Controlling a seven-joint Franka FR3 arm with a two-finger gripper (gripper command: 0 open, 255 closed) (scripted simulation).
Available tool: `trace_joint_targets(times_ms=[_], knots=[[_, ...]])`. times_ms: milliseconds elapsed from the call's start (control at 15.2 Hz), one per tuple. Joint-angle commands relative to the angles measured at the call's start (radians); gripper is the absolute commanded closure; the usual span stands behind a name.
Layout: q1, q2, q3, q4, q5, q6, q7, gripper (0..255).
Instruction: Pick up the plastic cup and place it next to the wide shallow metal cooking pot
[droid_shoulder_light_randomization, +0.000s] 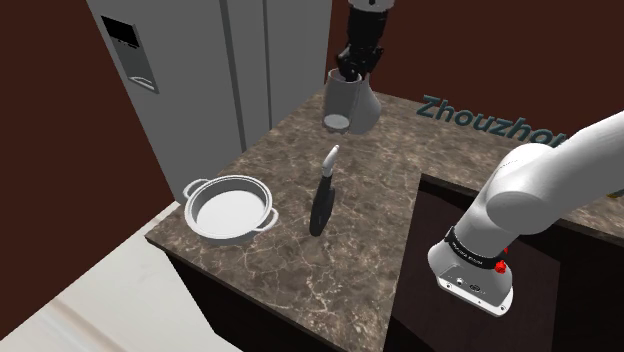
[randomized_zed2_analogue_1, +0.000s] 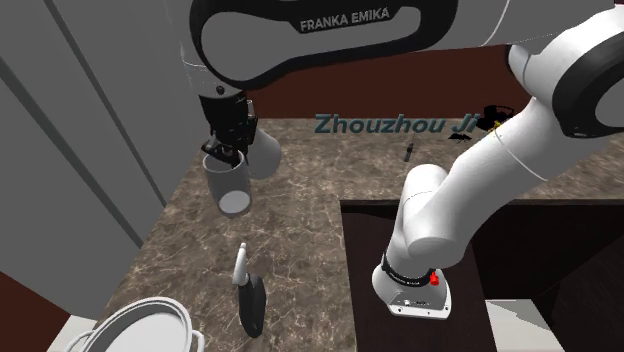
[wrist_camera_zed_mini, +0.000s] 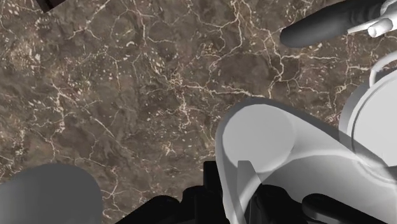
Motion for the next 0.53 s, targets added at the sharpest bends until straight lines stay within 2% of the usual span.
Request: trace_joint_targets(times_ms=[0,132,462], knots=[[0.007,0.059,0.029,0.052,0.005,0.007,0.038,255],[0.018,0.143,0.072,0.129,0.005,0.011,0.094,255],[0.020,0.140,0.074,0.060,0.006,0.078,0.097,255]])
